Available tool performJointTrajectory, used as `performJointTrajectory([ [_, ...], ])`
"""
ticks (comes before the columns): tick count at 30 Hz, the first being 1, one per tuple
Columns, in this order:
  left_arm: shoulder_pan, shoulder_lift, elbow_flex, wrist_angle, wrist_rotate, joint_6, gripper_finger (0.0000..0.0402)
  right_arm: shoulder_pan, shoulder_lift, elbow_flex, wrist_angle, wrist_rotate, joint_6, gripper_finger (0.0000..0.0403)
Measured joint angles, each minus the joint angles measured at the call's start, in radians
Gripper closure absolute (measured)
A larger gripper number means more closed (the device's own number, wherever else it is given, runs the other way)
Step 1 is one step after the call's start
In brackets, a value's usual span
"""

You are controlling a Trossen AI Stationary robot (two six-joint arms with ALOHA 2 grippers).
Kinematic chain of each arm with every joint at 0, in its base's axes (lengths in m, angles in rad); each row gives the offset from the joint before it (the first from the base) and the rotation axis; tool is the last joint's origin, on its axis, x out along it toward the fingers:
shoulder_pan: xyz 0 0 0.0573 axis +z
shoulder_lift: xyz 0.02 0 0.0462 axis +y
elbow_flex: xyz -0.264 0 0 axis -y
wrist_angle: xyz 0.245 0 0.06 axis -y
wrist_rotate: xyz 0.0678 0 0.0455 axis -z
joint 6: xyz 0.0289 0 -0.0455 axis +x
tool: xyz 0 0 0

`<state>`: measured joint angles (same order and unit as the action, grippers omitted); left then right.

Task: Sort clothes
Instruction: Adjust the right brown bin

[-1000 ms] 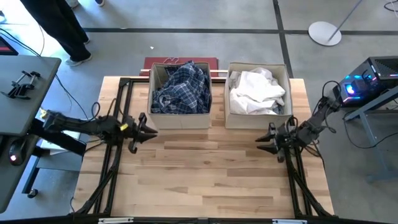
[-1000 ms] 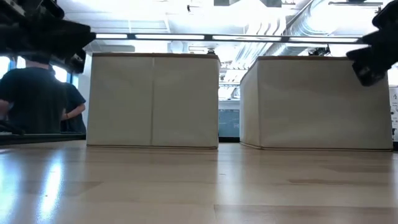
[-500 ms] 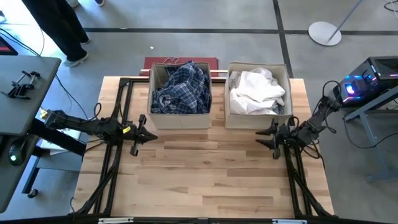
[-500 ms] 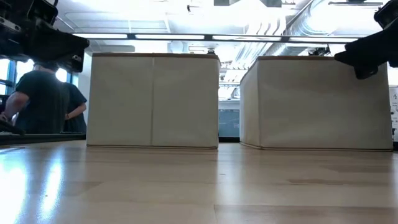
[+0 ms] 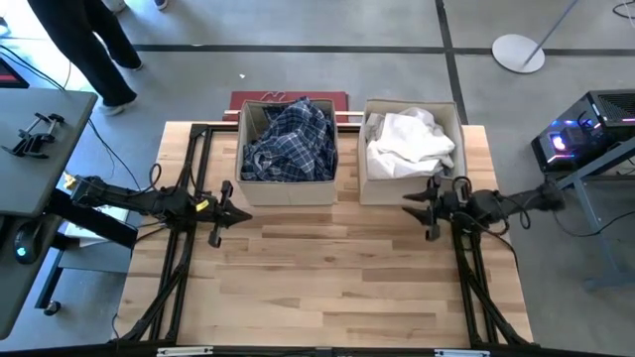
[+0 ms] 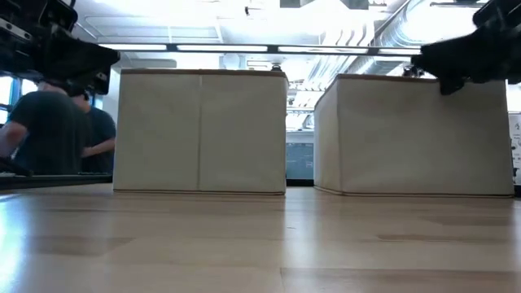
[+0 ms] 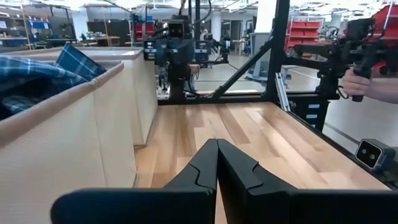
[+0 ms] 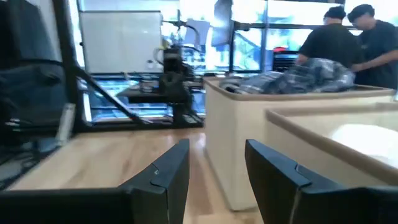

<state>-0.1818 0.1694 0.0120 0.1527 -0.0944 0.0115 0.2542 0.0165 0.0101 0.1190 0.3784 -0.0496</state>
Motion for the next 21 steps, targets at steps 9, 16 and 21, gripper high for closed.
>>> performJointTrajectory([
  [9,0.000,0.001,0.000,-0.121,-0.038,-0.124,0.0401,-0.330,-0.004,0.000,-0.081,-0.369,0.080,0.0258],
  [16,0.000,0.007,0.000,-0.124,-0.054,-0.184,0.0401,-0.385,0.002,0.000,-0.094,-0.447,0.225,0.0258],
  [21,0.000,0.007,0.000,-0.124,-0.054,-0.191,0.0401,-0.385,0.002,0.000,-0.098,-0.446,0.199,0.0258],
])
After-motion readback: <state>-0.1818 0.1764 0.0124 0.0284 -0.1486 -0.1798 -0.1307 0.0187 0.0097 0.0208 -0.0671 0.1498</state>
